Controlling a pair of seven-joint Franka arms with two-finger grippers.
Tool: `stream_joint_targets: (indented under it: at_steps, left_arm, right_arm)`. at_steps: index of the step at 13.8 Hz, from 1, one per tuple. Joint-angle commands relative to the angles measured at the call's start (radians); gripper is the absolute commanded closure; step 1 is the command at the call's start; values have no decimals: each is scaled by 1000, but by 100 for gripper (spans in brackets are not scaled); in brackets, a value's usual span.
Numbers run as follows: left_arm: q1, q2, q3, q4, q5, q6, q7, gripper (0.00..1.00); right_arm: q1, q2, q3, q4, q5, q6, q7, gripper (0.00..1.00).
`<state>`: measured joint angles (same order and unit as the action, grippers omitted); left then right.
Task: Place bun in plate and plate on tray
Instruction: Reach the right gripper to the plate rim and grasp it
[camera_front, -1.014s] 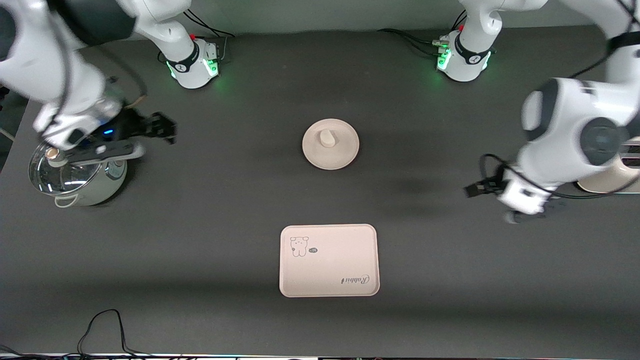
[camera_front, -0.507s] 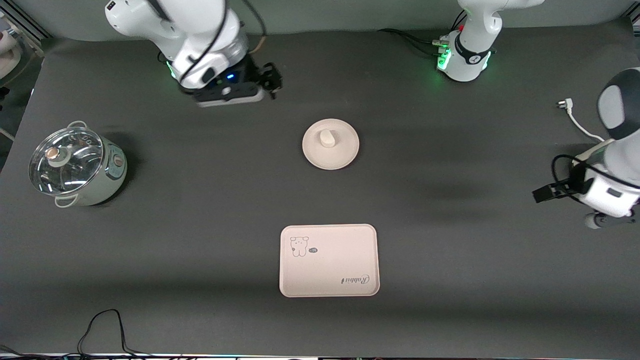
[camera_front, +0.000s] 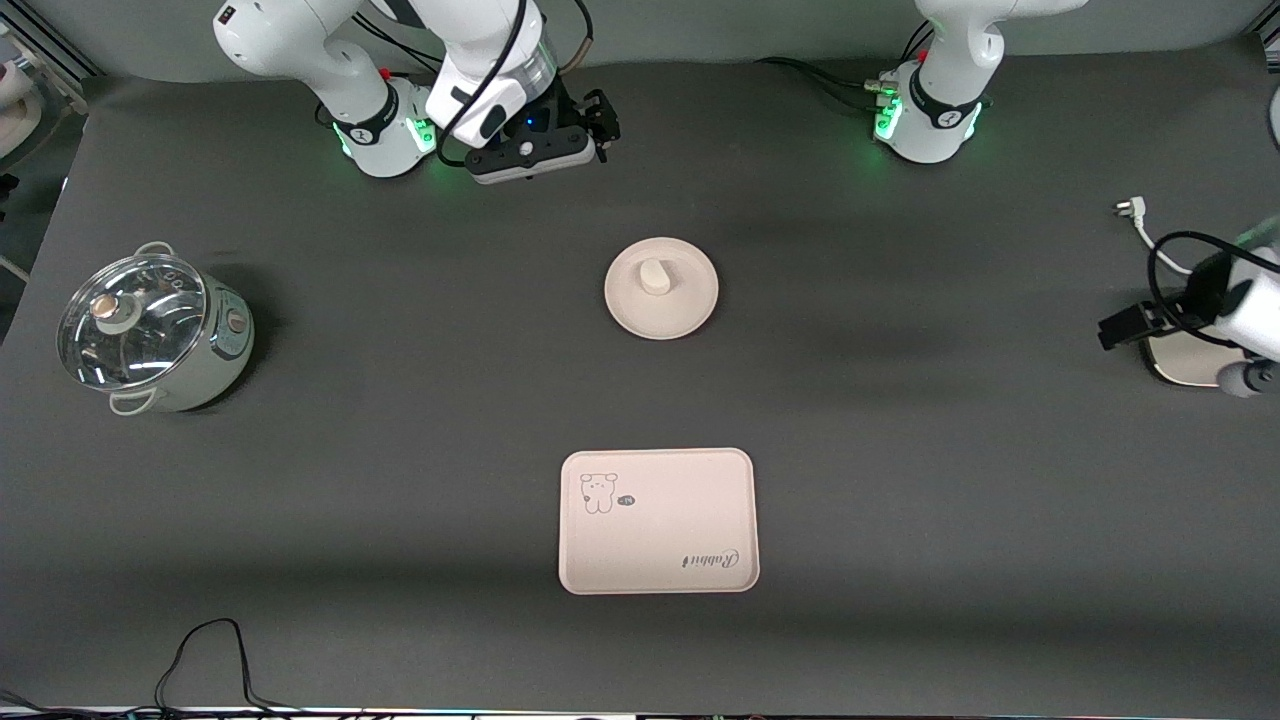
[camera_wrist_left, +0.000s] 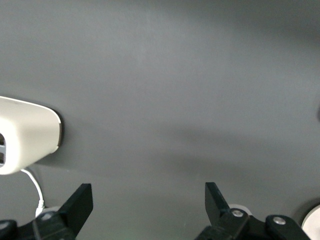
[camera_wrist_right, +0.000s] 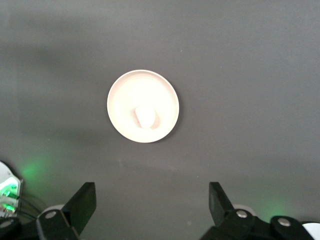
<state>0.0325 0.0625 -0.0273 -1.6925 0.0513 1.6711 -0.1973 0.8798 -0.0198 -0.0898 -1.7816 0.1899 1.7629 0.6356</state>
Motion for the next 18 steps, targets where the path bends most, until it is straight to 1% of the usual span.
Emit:
stream_joint_targets:
  at_steps: [1, 2, 4, 6, 8, 11, 14, 18]
  left_arm:
    - [-20, -85, 0, -111, -11, 24, -16, 0]
    - [-26, -98, 0, -121, -11, 21, -20, 0]
    - [-26, -122, -2, -165, -11, 38, -30, 0]
    - [-26, -118, -2, -165, -11, 38, -30, 0]
    - [-26, -113, -2, -164, -10, 38, -30, 0]
    - [-23, -110, -2, -161, -8, 38, -21, 0]
    - [-20, -109, -2, -159, -5, 38, -14, 0]
    - [-22, -105, -2, -157, -5, 36, -13, 0]
  right_arm:
    - [4, -84, -19, -131, 66, 99, -53, 0]
    - [4, -101, -19, -184, 68, 154, -53, 0]
    - [7, -106, -16, -255, 66, 240, -40, 0]
    - [7, -98, -14, -338, 66, 349, -39, 0]
    - [8, -86, -11, -435, 66, 488, -39, 0]
    - [21, -19, -8, -489, 66, 628, -4, 0]
    - [68, 81, -8, -539, 66, 815, 45, 0]
    - [85, 217, -7, -593, 66, 1044, 46, 0]
